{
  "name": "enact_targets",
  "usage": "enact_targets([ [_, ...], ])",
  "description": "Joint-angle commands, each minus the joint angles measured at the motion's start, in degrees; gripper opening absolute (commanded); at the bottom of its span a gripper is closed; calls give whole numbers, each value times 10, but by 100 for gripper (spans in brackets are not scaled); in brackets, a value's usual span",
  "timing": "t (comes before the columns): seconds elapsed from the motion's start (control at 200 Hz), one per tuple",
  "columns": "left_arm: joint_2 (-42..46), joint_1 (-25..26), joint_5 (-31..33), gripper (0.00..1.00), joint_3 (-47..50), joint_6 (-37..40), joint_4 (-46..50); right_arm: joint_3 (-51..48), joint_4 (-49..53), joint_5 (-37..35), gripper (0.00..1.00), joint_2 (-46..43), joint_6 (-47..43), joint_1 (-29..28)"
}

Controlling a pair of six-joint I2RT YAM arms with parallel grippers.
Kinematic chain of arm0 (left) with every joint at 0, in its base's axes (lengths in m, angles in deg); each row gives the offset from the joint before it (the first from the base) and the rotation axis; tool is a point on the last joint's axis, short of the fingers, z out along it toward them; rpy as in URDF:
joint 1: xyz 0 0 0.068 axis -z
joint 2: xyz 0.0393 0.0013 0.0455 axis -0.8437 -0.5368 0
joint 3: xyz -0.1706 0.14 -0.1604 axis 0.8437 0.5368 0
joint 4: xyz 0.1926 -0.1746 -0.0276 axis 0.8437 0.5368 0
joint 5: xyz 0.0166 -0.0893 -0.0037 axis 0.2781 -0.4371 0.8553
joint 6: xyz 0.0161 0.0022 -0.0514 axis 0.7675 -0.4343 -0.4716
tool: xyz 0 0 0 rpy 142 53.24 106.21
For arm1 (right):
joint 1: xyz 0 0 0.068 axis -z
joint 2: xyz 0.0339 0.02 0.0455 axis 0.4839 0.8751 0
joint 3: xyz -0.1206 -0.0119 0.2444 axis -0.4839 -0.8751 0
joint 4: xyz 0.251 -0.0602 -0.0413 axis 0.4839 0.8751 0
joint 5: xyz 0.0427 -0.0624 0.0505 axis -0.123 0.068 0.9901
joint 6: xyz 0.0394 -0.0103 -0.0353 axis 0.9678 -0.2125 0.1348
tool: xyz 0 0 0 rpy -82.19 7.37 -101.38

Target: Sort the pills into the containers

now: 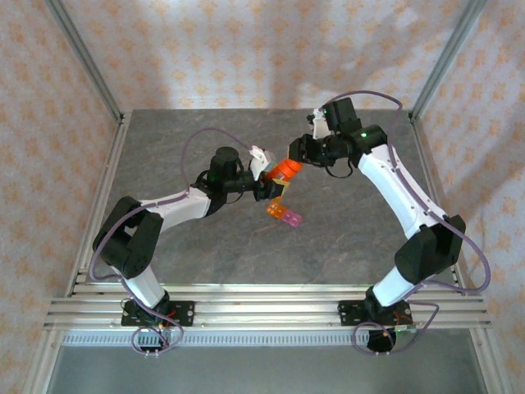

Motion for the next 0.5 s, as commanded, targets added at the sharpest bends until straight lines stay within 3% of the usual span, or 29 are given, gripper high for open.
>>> enact_targets([
  [0.0,12,3,-14,0,-16,10,-80,-6,4,-24,37,-6,49,-19],
  [0.18,14,3,-12,0,-11,12,-79,40,29,-48,42,5,34,-17],
  [0.38,18,3,-12,0,-8,13,-78,114,53,-52,75,7,-1,-1],
  [0.495,22,3,-13,0,-7,16,-77,153,83,-52,85,8,-49,8],
])
